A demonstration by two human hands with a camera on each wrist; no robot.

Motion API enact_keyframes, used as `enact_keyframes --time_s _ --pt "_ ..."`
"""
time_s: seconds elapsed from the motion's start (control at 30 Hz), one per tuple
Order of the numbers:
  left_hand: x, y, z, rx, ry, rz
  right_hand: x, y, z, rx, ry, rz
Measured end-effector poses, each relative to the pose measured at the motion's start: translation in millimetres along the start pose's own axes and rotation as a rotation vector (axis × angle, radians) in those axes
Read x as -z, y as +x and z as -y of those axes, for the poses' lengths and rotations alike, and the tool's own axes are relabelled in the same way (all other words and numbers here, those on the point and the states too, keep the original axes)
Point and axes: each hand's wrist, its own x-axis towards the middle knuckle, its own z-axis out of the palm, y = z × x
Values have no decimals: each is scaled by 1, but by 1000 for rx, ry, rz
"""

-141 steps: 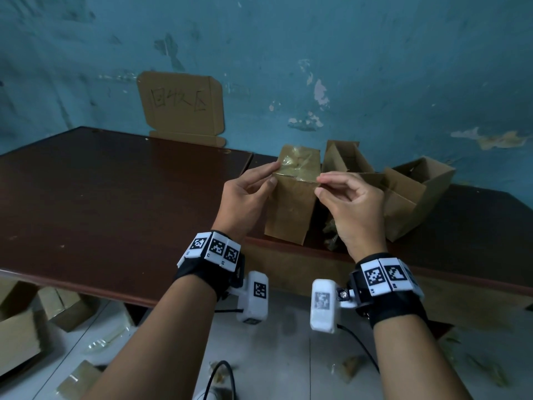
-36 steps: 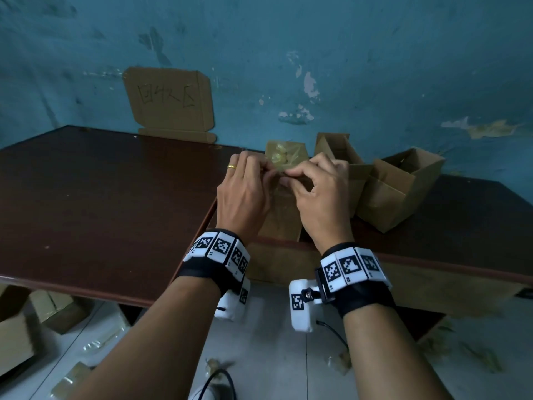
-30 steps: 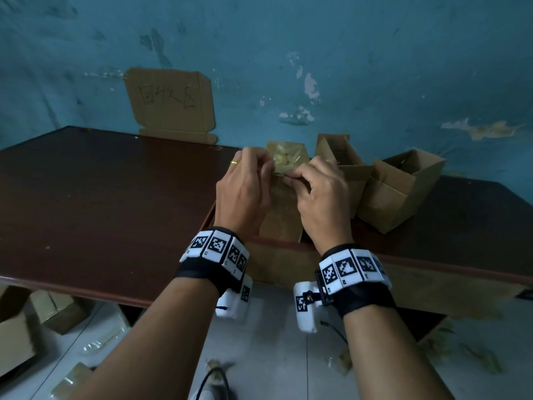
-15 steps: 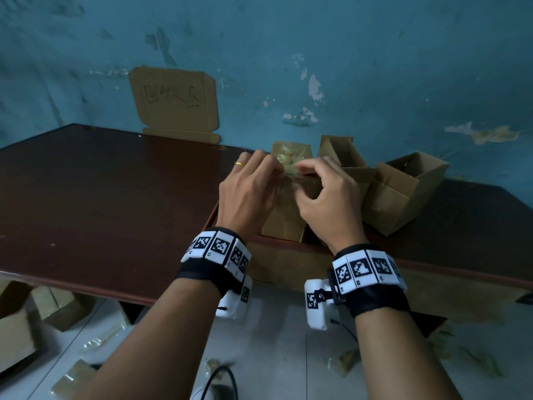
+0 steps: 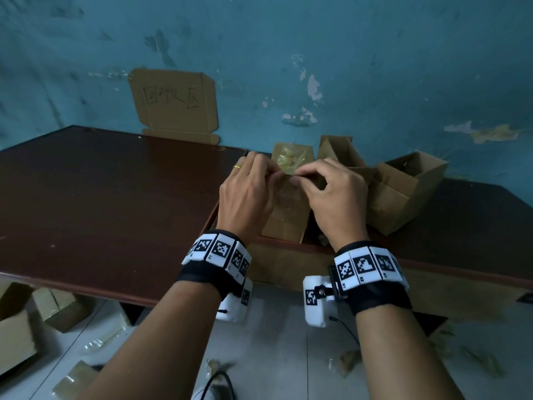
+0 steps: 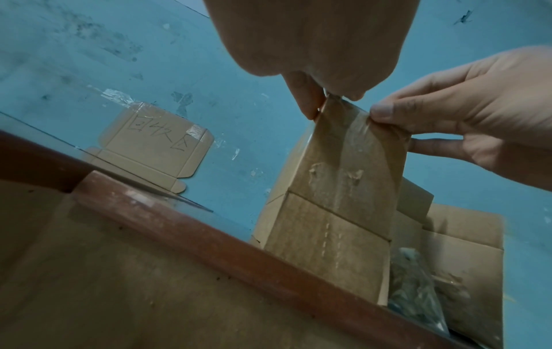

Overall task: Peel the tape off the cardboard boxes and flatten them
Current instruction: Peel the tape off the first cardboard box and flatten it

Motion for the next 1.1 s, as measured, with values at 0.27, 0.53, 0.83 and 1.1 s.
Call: enact_keyframes --time_s 0.27,0.53,0.83,1.1 --pt "1 -1 -1 93 -268 35 7 1 -3 -66 14 17" --pt "2 1 -5 104 -298 -16 6 -1 -1 -87 31 12" --pt "1 5 -3 77 -238 -37 4 -1 4 -106 17 6" --pt "0 2 -4 88 -228 -36 2 -1 6 -98 14 23"
